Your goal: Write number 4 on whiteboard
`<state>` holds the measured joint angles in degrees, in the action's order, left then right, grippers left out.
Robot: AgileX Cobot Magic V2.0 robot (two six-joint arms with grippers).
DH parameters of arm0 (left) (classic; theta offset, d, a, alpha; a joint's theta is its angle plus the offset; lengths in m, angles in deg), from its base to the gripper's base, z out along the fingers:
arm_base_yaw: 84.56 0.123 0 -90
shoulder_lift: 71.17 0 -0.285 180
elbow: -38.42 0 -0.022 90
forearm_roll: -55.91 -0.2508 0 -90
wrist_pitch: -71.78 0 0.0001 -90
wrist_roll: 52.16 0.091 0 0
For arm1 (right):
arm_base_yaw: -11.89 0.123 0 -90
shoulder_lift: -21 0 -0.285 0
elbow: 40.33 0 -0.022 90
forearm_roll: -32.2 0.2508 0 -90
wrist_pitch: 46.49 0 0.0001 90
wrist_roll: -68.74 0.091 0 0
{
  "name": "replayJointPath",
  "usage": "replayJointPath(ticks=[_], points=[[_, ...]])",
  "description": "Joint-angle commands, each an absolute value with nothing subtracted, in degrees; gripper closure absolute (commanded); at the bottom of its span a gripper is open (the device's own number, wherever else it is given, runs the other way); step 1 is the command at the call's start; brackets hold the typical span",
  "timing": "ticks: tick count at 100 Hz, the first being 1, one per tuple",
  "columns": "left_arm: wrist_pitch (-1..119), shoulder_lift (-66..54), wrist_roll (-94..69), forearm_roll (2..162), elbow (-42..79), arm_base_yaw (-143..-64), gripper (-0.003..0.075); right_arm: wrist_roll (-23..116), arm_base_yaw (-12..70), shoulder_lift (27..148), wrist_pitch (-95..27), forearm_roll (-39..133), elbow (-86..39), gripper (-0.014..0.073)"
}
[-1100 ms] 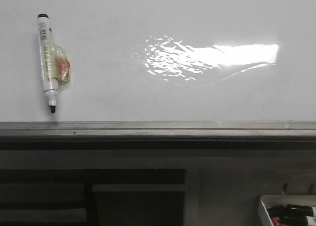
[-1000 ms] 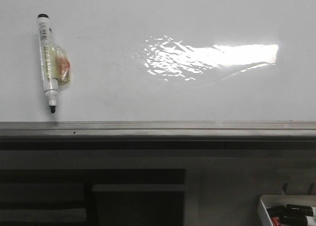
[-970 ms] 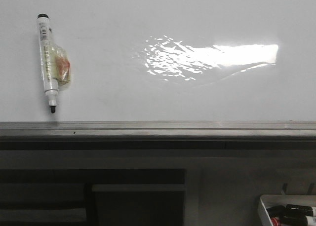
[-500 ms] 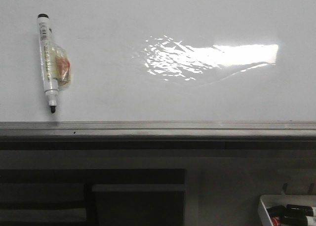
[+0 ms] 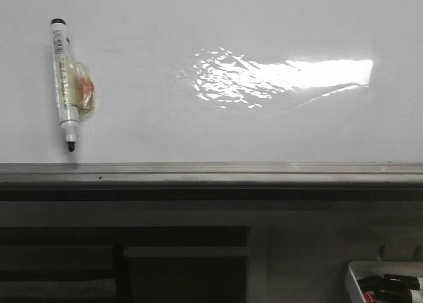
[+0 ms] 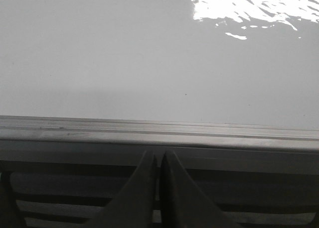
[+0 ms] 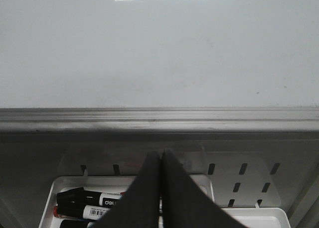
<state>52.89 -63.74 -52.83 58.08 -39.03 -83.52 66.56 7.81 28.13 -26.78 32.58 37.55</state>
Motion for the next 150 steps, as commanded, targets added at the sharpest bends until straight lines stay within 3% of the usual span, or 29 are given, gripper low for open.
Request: replayJointPath(ticks=[1,67,92,126,137,150], points=[[56.9,-65.29,-53.15,58.7,-40.06,-83.42,0.0741,66.29,7.39,27.1,-27.91,31.77,39.15,0.0654],[58.77,-65.29,-53.15,58.7,-40.06,-83.42,0.0741,66.29,7.39,27.1,-28.57,29.69,39.15,0.0654],[60.71,-65.29,-53.15,58.7,-40.06,-83.42,0.0741,66.29,7.39,27.1,-40.31,15.2,39.15,0.0654],[68.8,-65.29,-53.15,57.59,-40.06,-83.42,0.0741,66.29,7.39,27.1,-59.18,14.58,39.15,0.0654],[70.25,-65.29,-53.15,60.28,-38.7,-83.42,0.0741,66.29,7.39,27.1,-60.61,14.58,39.15,0.0654],[63.54,-62.79,-53.15,62.31,-33.08,-83.42,0.0741,70.32,7.39,27.1,-59.5,14.58,39.15,0.0654]])
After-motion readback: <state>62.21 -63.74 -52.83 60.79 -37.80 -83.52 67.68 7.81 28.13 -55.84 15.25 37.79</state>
